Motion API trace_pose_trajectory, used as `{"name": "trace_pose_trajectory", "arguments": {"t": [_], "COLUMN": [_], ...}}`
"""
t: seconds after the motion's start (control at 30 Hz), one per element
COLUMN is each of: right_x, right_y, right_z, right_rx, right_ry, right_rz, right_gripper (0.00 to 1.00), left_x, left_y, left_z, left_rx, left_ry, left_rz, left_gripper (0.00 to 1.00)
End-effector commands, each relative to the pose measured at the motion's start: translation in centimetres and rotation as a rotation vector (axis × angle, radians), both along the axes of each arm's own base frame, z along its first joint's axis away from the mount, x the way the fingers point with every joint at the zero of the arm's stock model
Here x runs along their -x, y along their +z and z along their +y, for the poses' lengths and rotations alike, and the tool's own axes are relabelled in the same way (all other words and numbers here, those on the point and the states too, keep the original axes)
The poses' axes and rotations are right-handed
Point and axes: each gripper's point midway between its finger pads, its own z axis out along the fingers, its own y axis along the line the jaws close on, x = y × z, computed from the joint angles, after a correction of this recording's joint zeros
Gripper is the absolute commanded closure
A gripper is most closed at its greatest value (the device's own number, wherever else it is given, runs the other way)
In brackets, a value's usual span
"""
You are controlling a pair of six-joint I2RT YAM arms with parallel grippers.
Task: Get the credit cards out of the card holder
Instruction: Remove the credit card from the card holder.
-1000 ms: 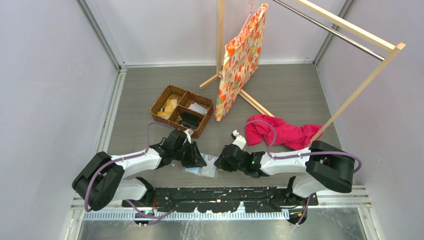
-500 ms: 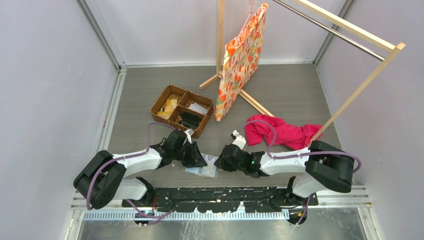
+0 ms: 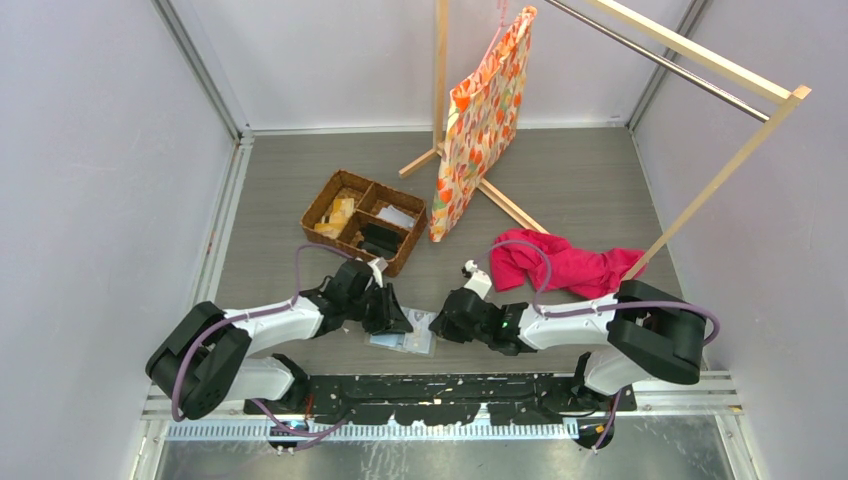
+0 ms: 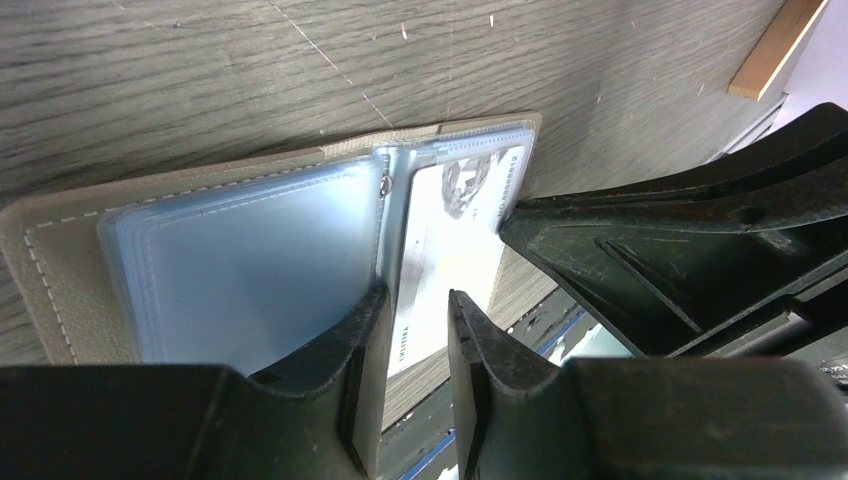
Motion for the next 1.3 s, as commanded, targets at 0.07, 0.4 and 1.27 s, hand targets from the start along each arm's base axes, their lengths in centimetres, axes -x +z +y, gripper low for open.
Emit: {"name": "trace_pose_trajectory", "arguments": {"t": [0.07,0.4,1.27], "right_x": [-0.1,0.0,0.0], "right_y": [0.3,0.1,-0.2], "right_z": [1.5,2.2,1.7], "right_rx": [-0.032,-0.038,-0.036], "right_ry": [0.023,0.039,0.028], "right_rz": [0.004,0.013,0.015], "right_gripper": [0.90,0.95,0.96], "left_x": [0.1,0.1,-0.2], "left_y": [-0.6,-0.5,0.9], "left_z": [0.2,-0.4,1.7], "left_rx": [-0.011,0.027,-0.006], "left_ry": [0.007,0.007,0.084], "left_rz": [-0.002,0.010,-0.040], "left_gripper": [0.74,0.78,1.00]}}
